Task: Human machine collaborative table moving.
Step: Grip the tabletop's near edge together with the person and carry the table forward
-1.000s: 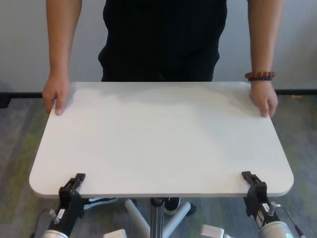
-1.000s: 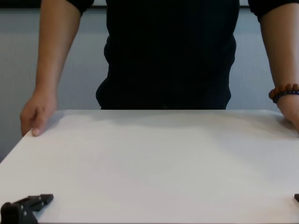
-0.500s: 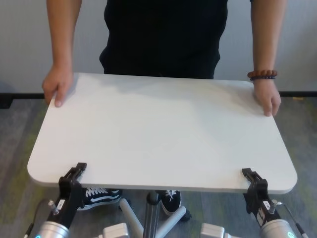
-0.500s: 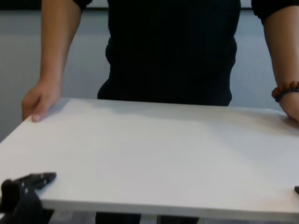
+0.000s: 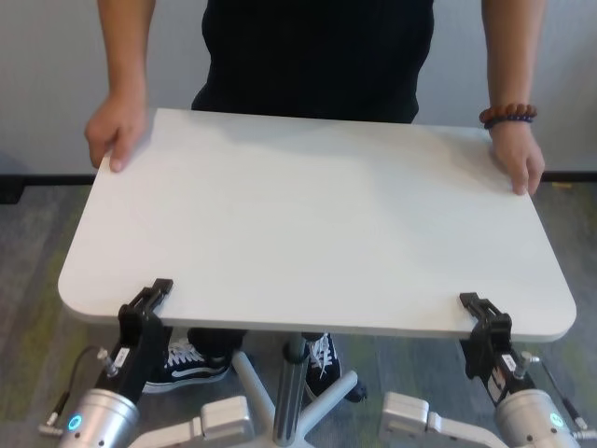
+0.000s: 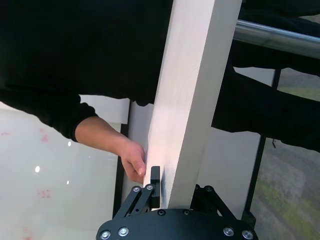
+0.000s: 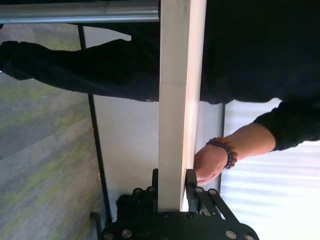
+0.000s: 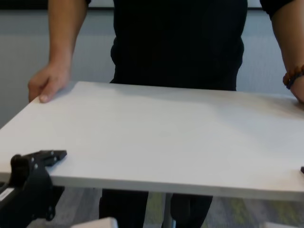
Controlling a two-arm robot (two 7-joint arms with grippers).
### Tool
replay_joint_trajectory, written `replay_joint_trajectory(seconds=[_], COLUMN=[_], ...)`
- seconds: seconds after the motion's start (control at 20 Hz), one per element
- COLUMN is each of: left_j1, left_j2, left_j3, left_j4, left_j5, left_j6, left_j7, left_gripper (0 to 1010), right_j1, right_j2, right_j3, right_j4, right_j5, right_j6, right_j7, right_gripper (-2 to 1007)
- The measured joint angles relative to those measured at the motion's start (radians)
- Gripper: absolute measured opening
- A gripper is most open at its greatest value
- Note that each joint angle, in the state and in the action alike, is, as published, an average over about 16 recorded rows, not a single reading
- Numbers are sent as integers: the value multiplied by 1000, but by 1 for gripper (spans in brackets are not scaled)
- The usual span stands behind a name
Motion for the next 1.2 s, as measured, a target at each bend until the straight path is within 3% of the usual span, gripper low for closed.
replay_joint_trajectory(seconds=[0.5, 1.2], left_j1=[-88, -250], left_j2=[-38, -100], left_j3=[7, 55], left_j4=[40, 178], left_j5=[4, 12], left_j6=[-4, -3], left_j7=[-28, -34], left_gripper=[268, 268], right_j1=[90, 247], right_j2=[3, -10], right_j3=[-9, -44], right_j4=[39, 198], right_j5=[-17, -8], right_j6=[-9, -38], right_j7=[31, 24], right_gripper=[266, 267])
